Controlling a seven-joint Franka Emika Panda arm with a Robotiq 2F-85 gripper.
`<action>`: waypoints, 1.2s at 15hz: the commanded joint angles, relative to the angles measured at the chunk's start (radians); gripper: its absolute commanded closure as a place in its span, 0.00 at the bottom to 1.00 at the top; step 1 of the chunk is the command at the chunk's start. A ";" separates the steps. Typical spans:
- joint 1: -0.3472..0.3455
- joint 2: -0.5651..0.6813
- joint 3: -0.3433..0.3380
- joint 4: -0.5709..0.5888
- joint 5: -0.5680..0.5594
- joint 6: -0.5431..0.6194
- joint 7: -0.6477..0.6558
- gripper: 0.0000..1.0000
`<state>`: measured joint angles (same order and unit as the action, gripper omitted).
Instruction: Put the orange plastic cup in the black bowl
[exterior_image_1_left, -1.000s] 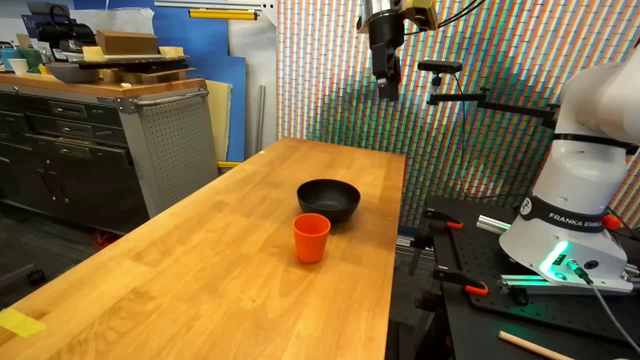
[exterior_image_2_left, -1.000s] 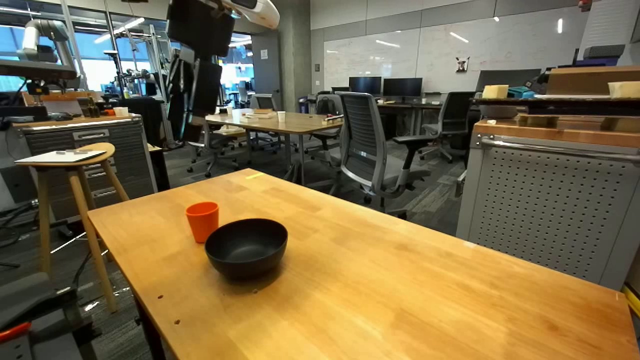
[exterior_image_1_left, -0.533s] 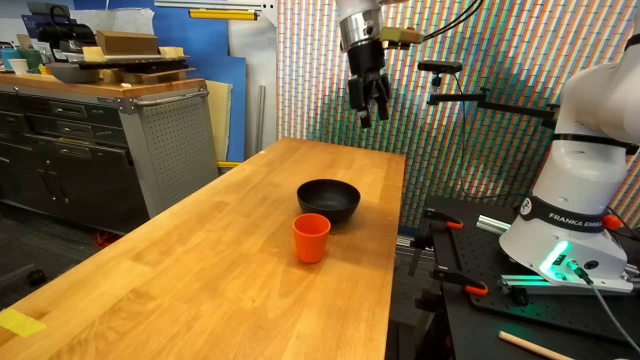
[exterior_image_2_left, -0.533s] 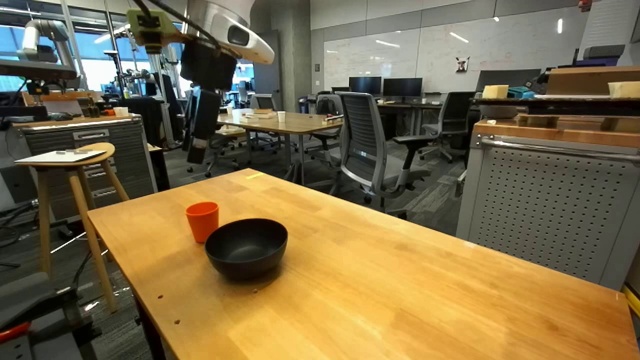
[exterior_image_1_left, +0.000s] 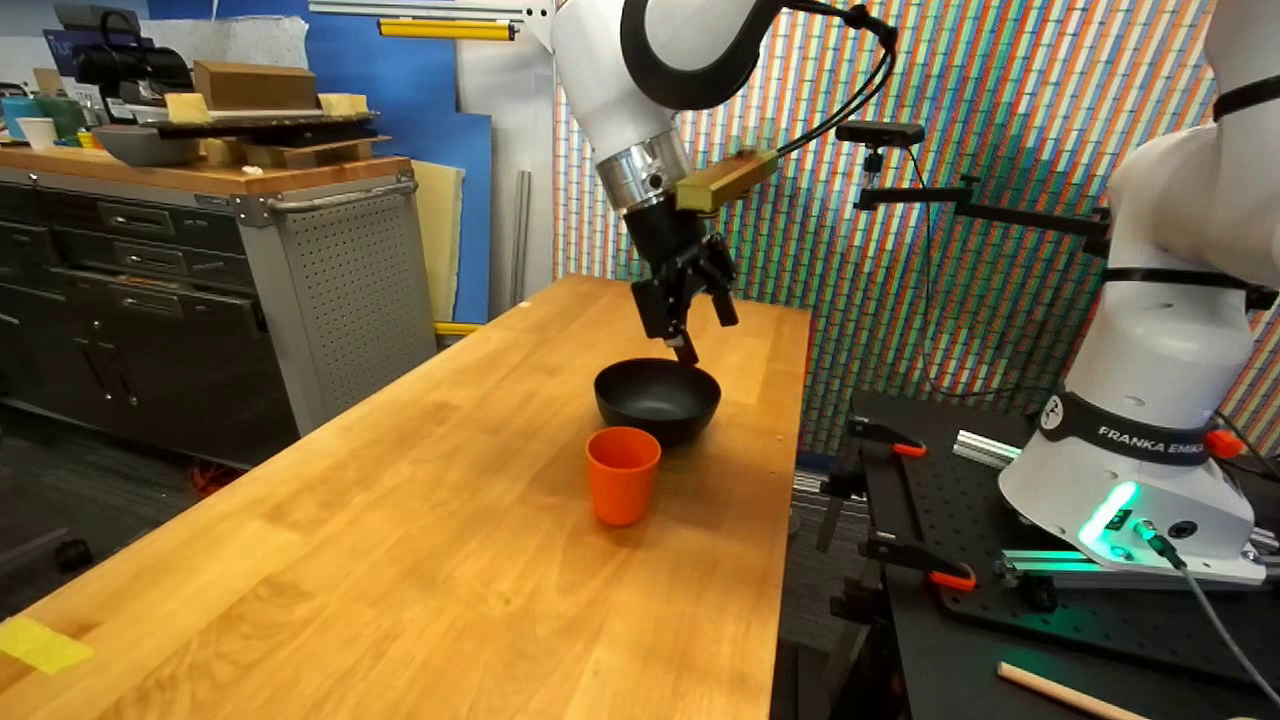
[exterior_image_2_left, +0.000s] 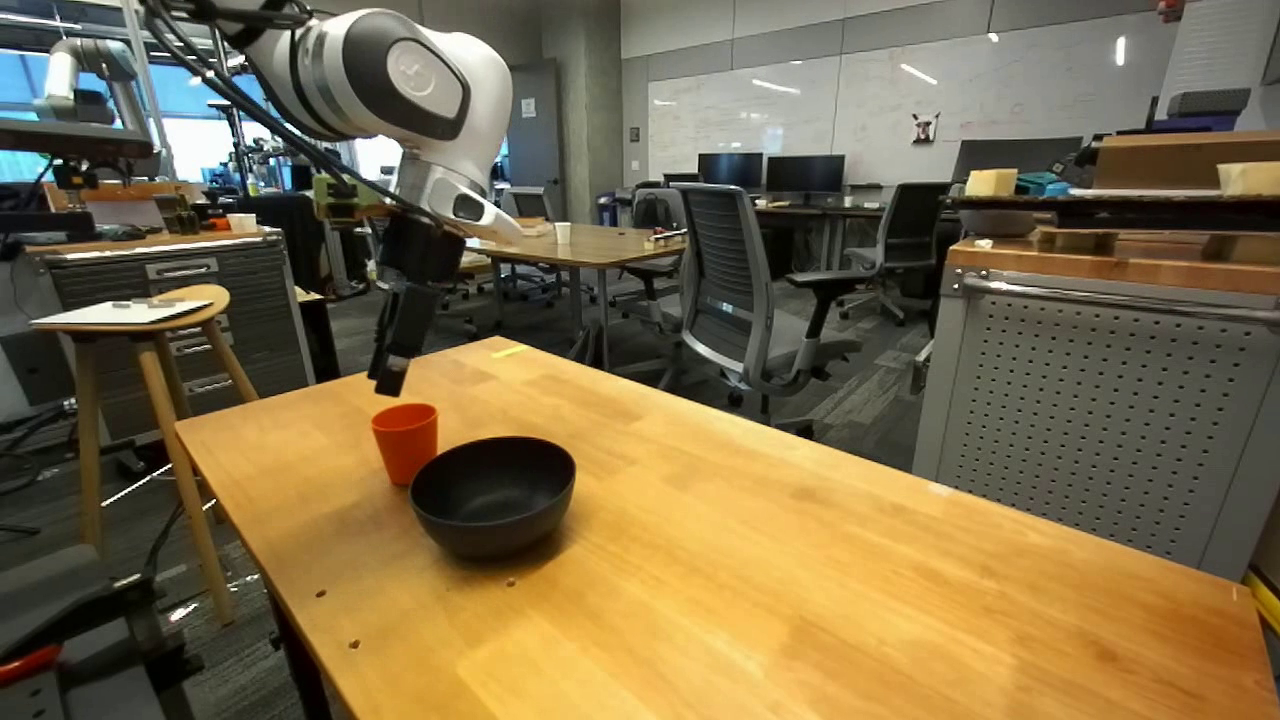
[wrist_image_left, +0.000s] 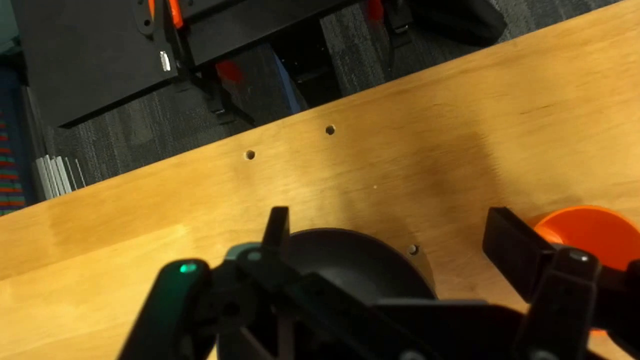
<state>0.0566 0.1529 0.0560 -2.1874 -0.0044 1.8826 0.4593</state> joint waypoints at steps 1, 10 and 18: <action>0.044 0.119 0.000 0.105 -0.020 -0.007 0.058 0.00; 0.098 0.305 -0.014 0.236 -0.010 -0.008 0.040 0.00; 0.125 0.390 -0.014 0.324 0.004 0.004 0.038 0.42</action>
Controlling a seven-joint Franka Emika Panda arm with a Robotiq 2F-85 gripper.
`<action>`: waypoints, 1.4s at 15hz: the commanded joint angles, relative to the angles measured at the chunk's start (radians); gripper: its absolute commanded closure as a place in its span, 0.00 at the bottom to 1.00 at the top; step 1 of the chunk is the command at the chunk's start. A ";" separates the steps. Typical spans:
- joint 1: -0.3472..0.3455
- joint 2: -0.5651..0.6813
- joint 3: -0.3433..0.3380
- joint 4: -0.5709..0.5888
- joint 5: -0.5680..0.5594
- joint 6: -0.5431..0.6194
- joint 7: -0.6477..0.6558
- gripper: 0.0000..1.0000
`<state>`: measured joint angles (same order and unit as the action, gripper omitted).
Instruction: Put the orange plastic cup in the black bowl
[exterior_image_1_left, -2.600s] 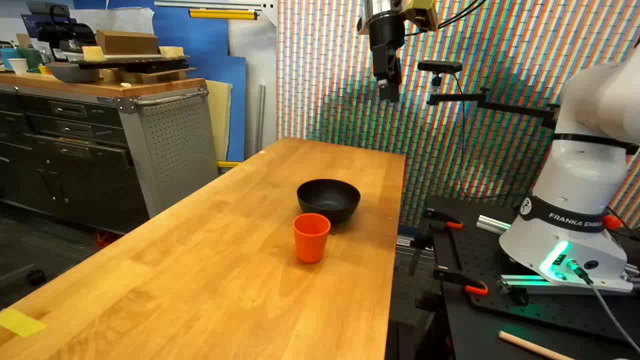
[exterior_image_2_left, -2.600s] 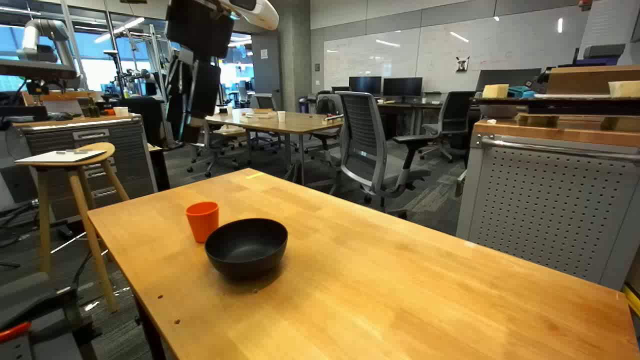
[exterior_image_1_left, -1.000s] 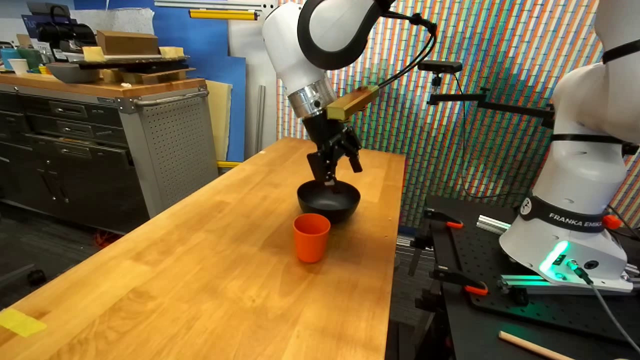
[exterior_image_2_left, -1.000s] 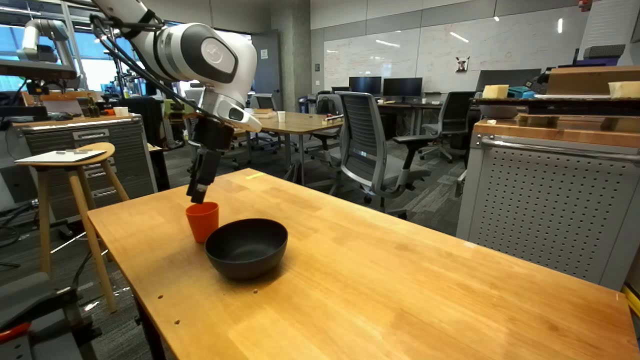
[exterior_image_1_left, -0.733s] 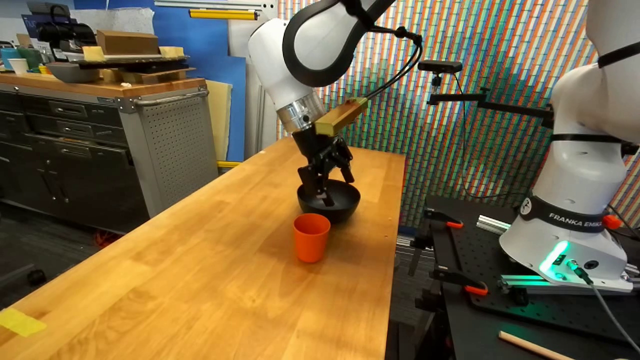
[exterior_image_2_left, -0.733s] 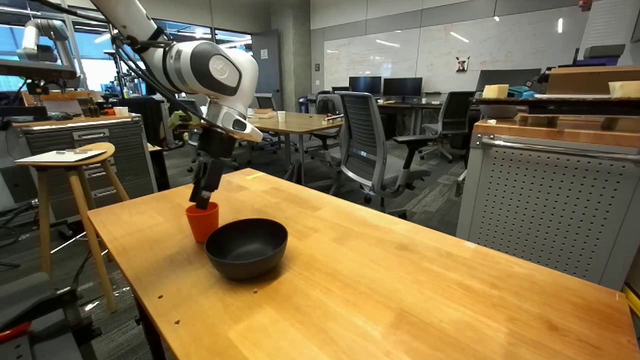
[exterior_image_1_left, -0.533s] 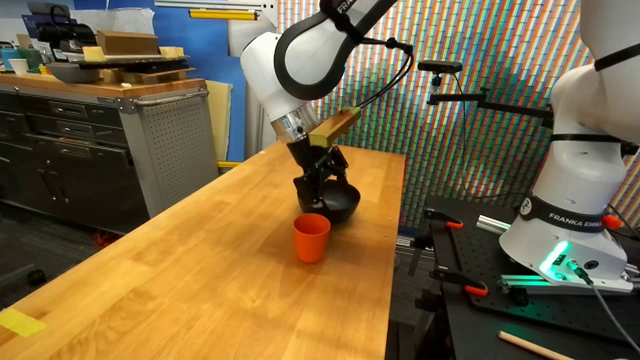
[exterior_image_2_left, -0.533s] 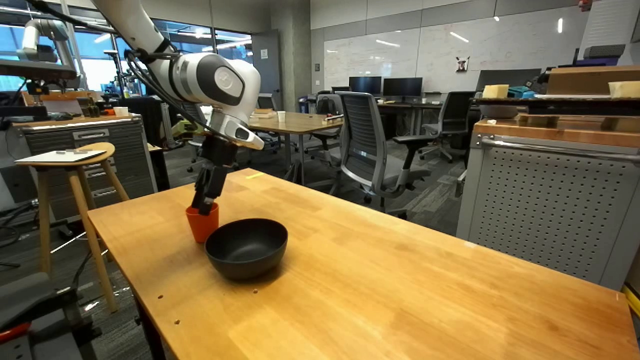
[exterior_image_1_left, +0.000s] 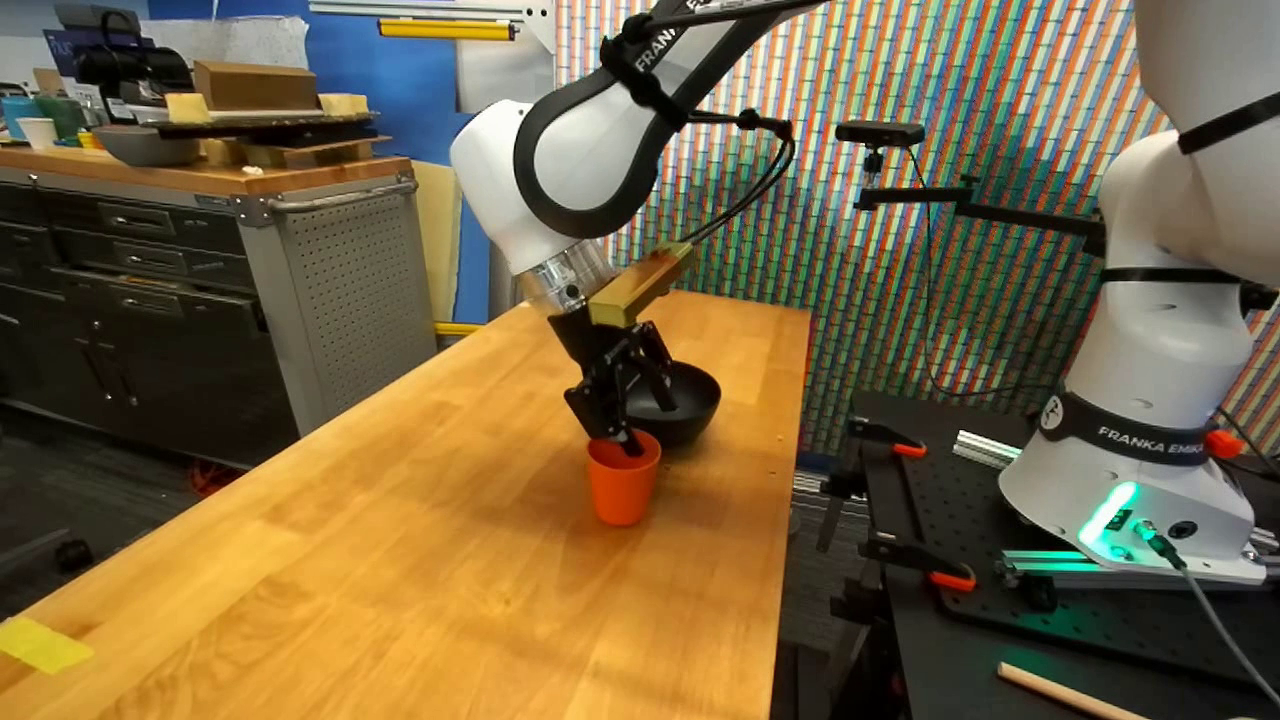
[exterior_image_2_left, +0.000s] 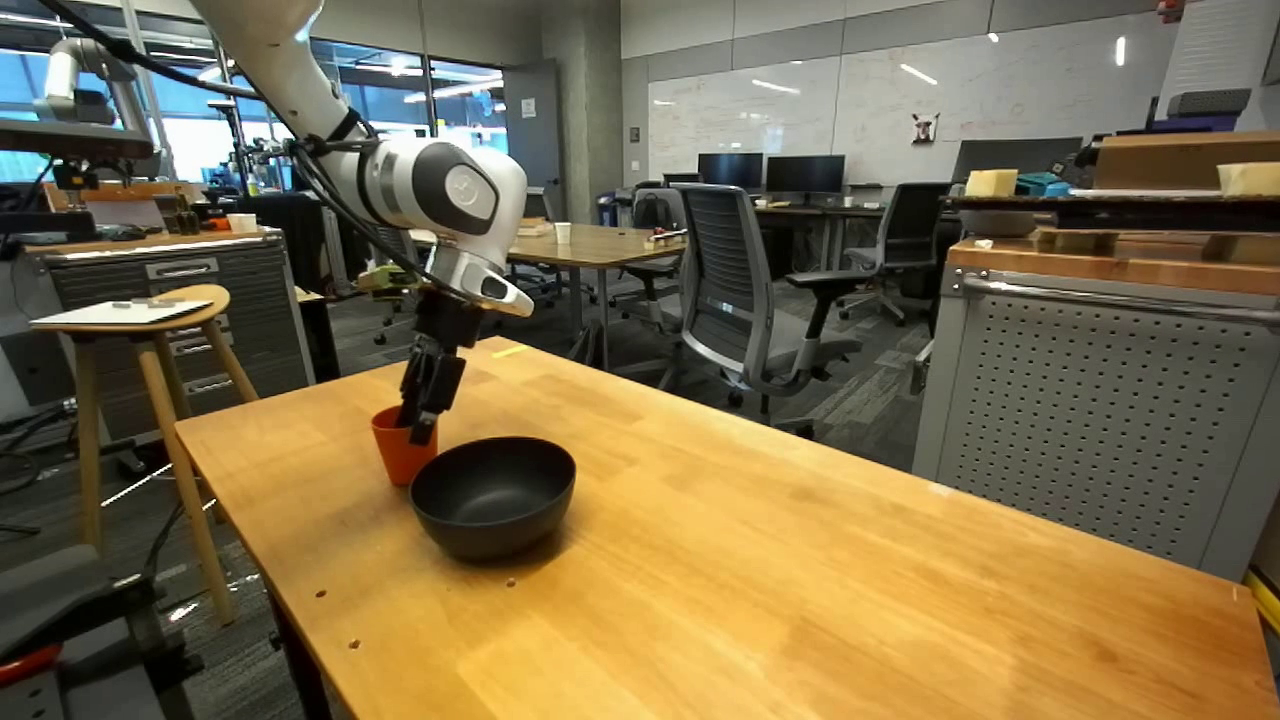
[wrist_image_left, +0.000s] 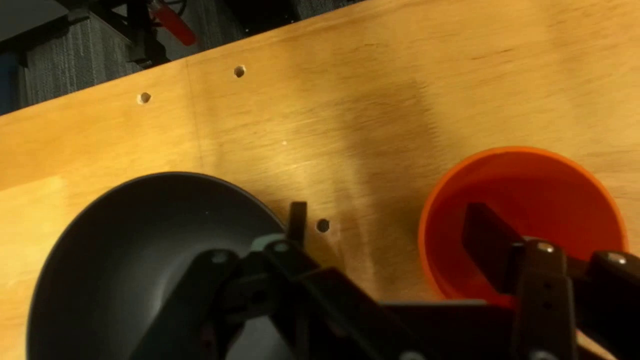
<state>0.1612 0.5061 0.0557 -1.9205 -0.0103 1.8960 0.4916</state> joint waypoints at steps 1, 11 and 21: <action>0.021 0.041 -0.014 0.064 0.013 -0.011 0.003 0.51; -0.004 0.045 -0.014 0.073 0.077 -0.021 -0.042 0.98; -0.052 -0.406 -0.137 -0.175 0.007 0.026 0.152 0.99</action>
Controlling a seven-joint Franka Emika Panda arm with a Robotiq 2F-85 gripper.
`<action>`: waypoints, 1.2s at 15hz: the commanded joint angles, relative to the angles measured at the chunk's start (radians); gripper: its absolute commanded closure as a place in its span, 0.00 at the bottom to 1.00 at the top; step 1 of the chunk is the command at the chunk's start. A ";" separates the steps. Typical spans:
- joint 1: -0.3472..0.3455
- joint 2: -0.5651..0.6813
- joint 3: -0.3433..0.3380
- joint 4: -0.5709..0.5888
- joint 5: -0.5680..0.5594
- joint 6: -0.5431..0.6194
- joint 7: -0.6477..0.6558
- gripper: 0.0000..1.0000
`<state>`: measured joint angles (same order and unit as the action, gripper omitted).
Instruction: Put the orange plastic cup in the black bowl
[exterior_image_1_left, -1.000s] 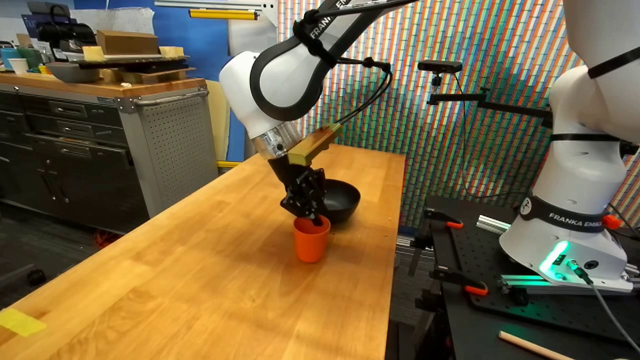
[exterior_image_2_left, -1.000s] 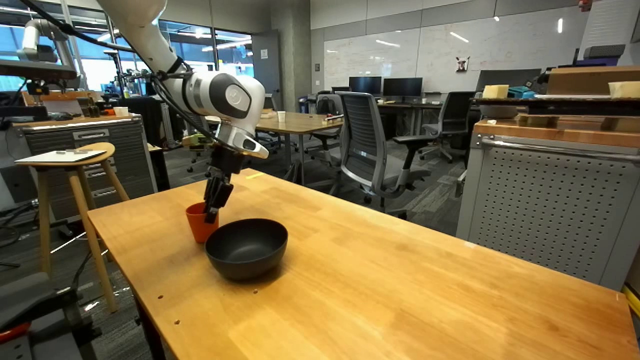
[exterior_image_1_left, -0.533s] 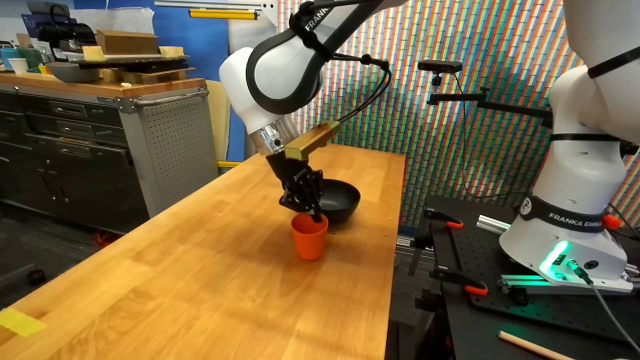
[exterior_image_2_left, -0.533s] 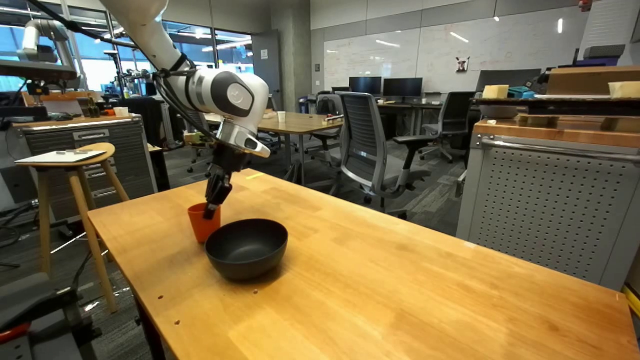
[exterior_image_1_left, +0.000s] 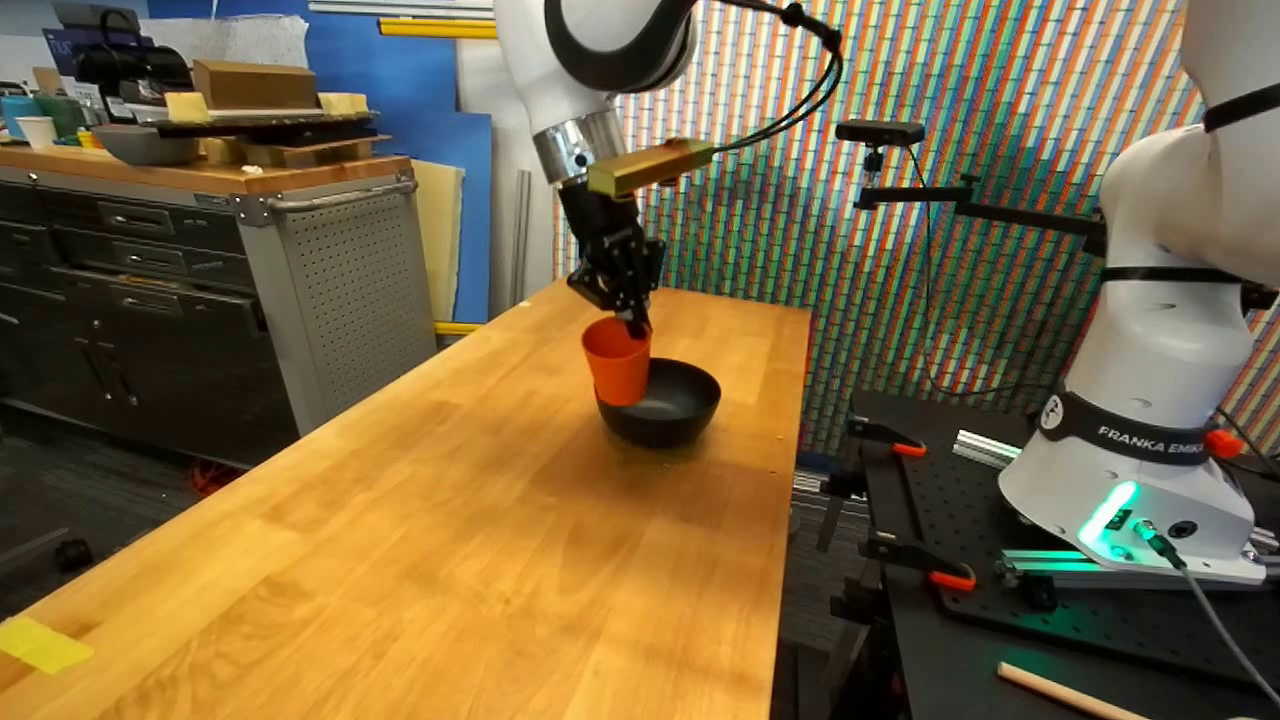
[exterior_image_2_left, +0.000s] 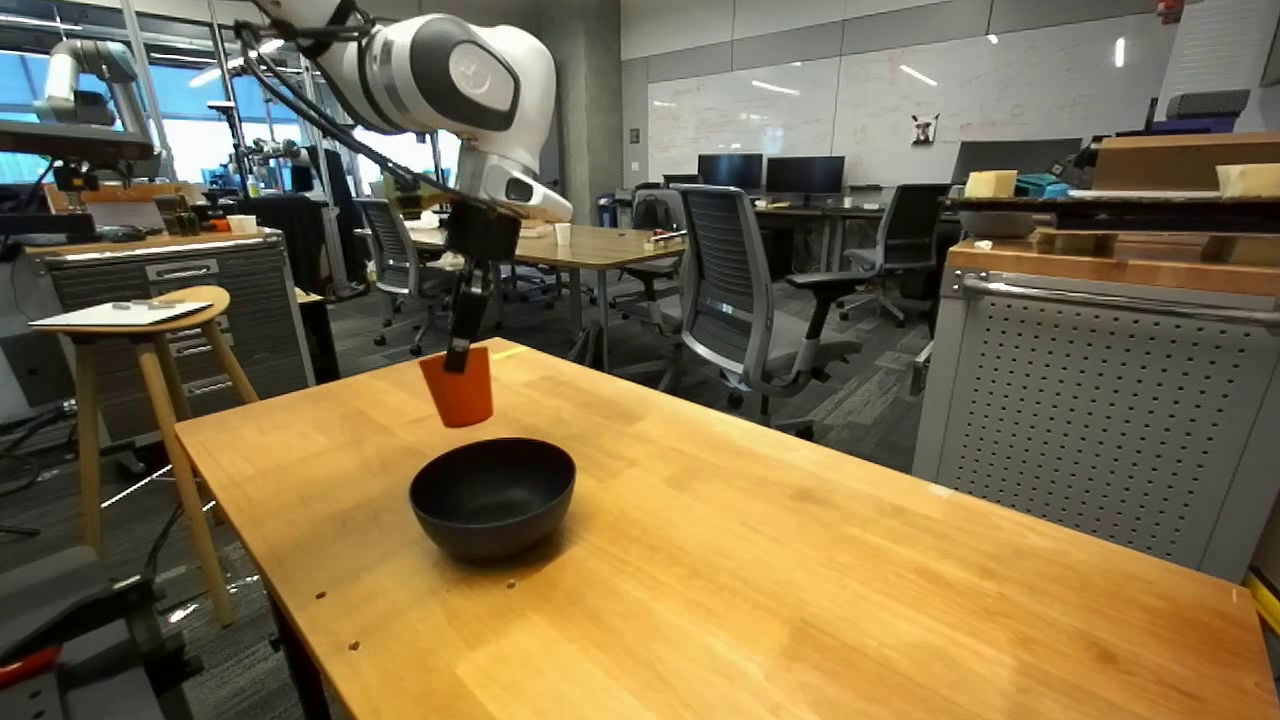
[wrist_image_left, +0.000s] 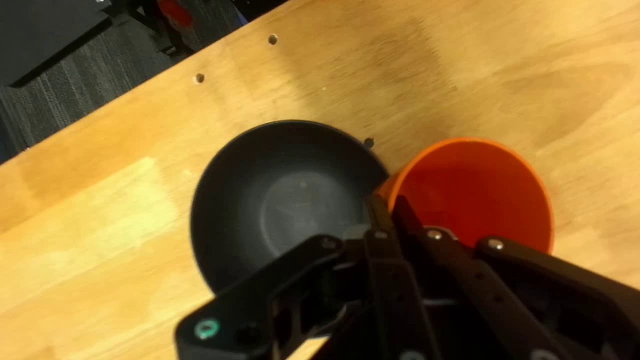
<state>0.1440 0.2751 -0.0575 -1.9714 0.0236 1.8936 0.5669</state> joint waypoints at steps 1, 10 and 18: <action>-0.055 -0.209 -0.033 -0.144 -0.029 0.027 0.100 0.99; -0.191 -0.055 -0.044 -0.150 0.086 0.079 0.070 0.99; -0.188 0.094 -0.013 -0.094 0.244 0.131 -0.050 0.99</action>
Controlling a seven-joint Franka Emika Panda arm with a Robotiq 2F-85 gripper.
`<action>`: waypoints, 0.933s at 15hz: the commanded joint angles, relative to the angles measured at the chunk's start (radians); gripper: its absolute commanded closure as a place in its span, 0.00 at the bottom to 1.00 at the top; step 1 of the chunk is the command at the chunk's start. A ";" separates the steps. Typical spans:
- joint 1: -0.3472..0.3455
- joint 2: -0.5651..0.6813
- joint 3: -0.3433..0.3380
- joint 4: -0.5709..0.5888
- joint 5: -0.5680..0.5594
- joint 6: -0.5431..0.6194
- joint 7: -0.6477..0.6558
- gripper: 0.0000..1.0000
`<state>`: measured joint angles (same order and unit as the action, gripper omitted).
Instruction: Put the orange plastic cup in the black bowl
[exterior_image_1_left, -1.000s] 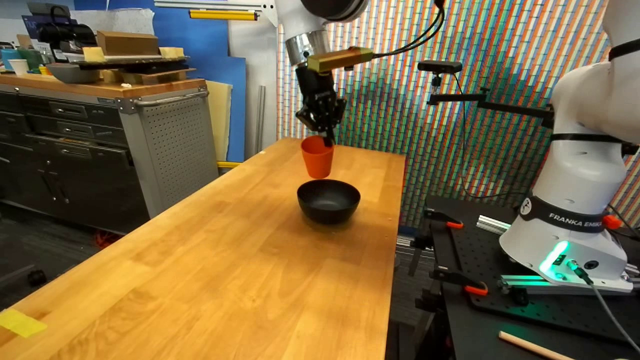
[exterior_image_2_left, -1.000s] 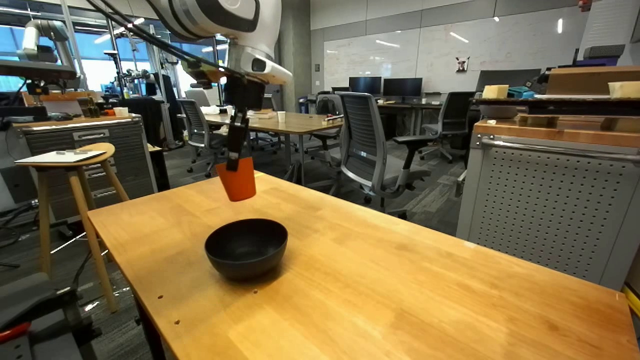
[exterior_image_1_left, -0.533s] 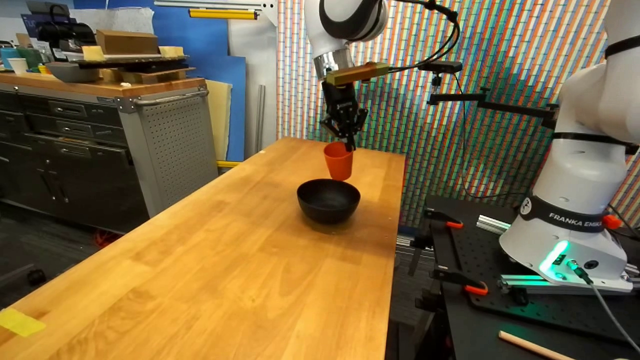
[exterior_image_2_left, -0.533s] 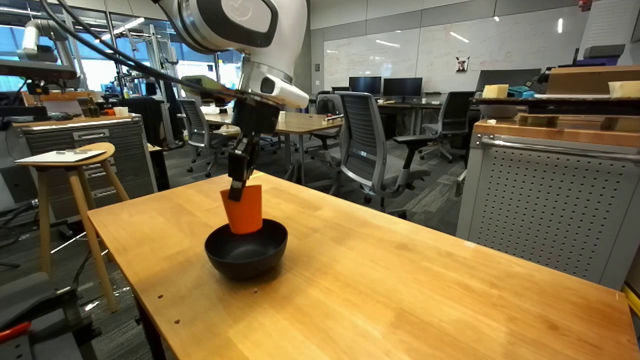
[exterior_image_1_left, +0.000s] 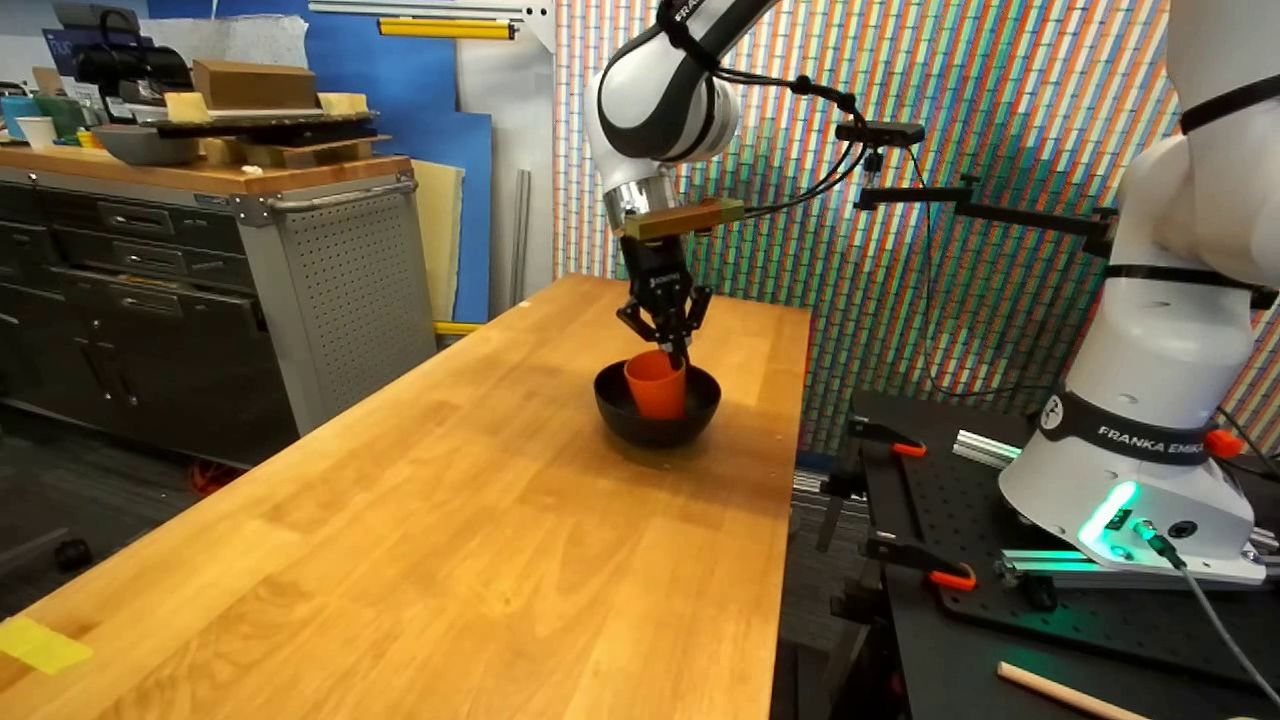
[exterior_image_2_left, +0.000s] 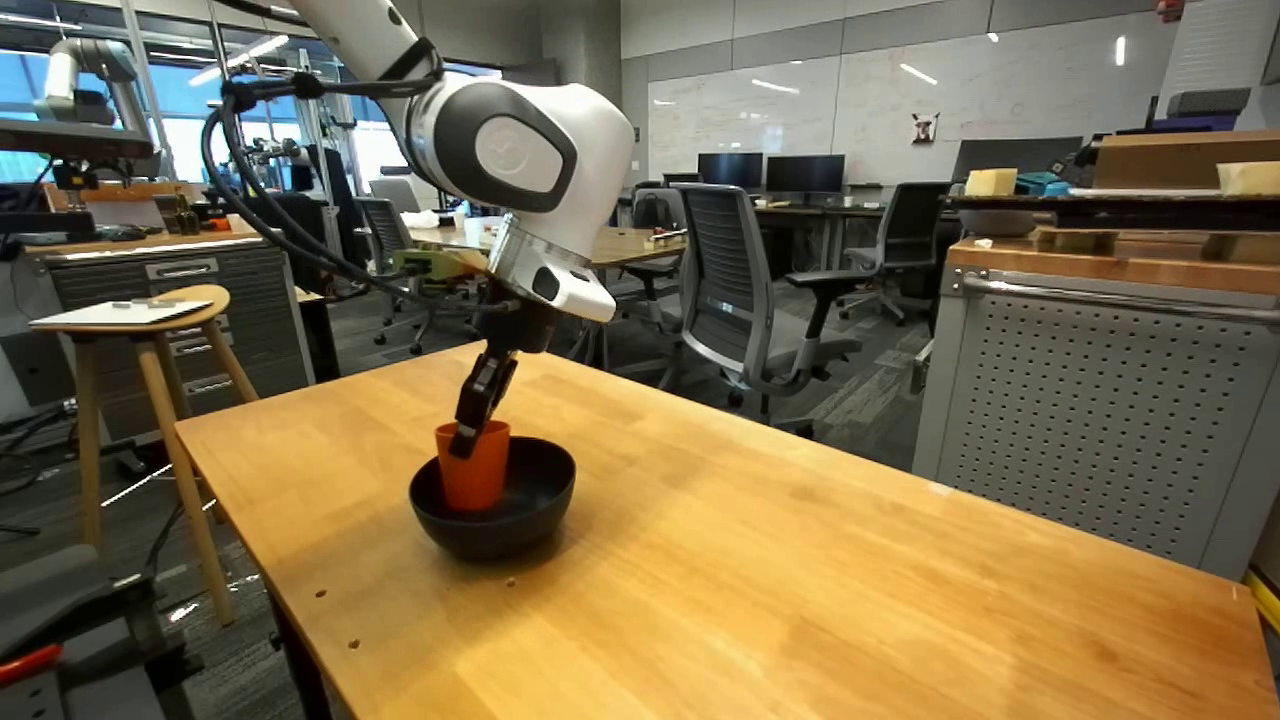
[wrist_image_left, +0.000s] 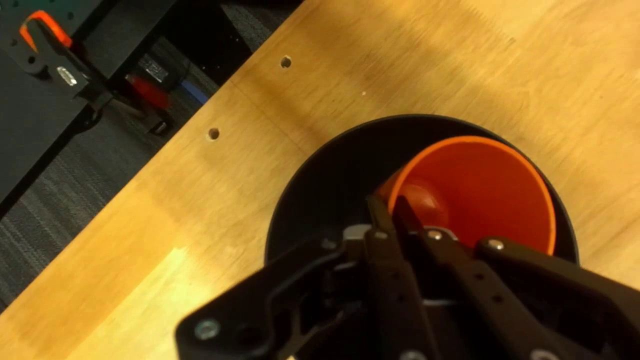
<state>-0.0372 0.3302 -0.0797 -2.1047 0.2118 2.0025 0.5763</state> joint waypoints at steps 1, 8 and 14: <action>-0.005 0.049 0.008 0.046 0.064 0.032 -0.069 0.99; 0.032 -0.083 -0.027 -0.040 -0.036 0.061 -0.009 0.31; 0.096 -0.334 0.024 -0.069 -0.348 -0.149 0.080 0.00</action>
<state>0.0180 0.1391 -0.0878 -2.1415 -0.0107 1.9844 0.6120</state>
